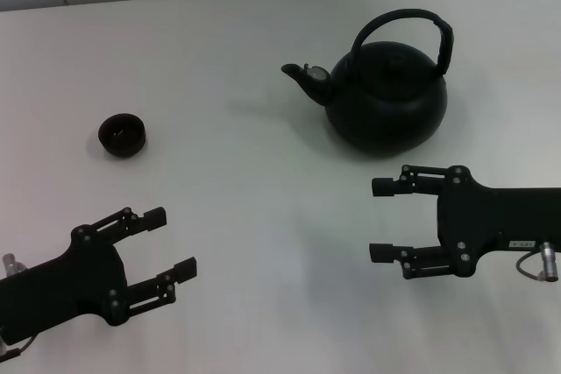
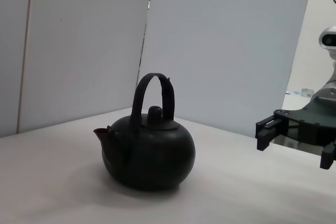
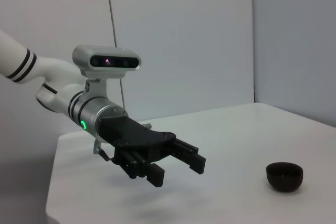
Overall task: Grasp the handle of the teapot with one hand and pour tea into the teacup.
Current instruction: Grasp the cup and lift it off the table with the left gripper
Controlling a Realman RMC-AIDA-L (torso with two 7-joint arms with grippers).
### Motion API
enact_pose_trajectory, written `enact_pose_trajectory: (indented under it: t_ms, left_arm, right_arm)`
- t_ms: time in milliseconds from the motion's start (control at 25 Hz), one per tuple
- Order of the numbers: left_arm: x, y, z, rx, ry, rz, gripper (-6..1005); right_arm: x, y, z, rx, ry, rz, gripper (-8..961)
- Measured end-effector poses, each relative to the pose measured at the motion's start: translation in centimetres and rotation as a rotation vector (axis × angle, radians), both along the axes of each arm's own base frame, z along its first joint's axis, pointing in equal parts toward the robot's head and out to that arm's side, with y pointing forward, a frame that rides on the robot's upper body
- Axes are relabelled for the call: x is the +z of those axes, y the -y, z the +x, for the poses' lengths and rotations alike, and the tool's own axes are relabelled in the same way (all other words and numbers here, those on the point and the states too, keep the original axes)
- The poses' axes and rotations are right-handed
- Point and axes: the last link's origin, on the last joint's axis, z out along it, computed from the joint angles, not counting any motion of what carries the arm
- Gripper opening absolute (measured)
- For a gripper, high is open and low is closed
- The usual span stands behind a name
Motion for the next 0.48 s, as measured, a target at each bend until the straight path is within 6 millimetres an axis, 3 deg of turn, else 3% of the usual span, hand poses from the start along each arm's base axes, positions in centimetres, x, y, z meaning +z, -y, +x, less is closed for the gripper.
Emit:
enact_pose_trajectory:
  t_ms: [480]
  left_arm:
    - [-0.13,-0.26,0.18,-0.001,0.001,0.005,783]
  right_arm:
    - [-0.13,-0.54,-0.25,0.012,0.016,0.003,786]
